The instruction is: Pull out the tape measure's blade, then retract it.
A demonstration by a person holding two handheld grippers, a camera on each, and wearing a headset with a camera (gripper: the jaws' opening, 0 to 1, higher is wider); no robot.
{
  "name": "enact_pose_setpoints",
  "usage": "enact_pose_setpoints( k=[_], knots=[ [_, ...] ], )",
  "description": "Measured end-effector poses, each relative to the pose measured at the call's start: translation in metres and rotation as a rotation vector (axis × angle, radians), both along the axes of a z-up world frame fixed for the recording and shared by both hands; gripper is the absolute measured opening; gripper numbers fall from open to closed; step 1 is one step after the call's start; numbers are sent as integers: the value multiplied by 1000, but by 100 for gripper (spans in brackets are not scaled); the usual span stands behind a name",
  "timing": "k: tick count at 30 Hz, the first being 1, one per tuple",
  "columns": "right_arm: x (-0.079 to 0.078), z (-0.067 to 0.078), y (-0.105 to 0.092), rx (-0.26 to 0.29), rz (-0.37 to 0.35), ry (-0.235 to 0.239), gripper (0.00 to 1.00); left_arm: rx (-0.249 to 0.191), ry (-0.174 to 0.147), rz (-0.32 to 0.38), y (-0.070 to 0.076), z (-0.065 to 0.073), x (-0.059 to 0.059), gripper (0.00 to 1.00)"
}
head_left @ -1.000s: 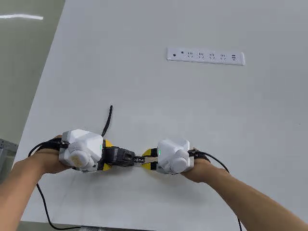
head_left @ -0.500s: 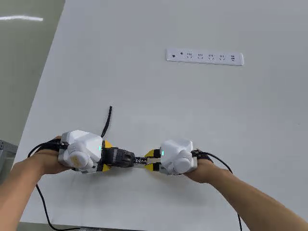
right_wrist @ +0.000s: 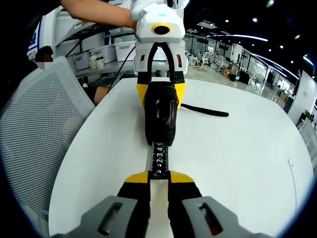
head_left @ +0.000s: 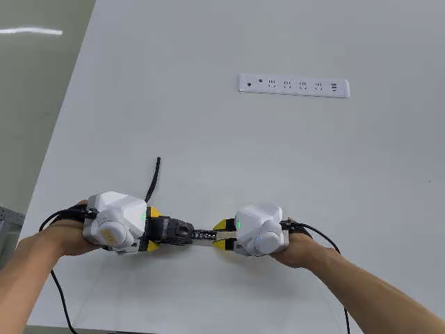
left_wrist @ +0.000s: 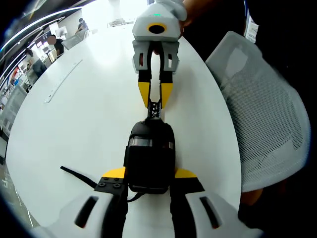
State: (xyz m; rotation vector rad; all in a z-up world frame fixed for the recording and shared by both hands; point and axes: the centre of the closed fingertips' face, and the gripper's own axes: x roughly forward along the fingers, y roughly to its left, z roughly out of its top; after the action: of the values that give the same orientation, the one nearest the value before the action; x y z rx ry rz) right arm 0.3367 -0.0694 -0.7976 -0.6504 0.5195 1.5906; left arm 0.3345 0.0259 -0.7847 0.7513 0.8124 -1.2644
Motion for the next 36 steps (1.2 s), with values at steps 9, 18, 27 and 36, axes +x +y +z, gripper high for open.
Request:
enact_pose_setpoints(
  k=[9,18,27,36],
  knots=[
    [-1,3,-7,-1,-7,5,10,2,0,-5,-1,0,1,29],
    [-2,9,-12,-3,-5,2,10,2,1,-3,1,-1,1,29],
    [-2,11,-17,-6,-8,2,10,2,1,-2,-1,0,1,29],
    [-3,18,-19,-7,-7,3,10,4,0,-1,1,-2,1,29]
  ],
)
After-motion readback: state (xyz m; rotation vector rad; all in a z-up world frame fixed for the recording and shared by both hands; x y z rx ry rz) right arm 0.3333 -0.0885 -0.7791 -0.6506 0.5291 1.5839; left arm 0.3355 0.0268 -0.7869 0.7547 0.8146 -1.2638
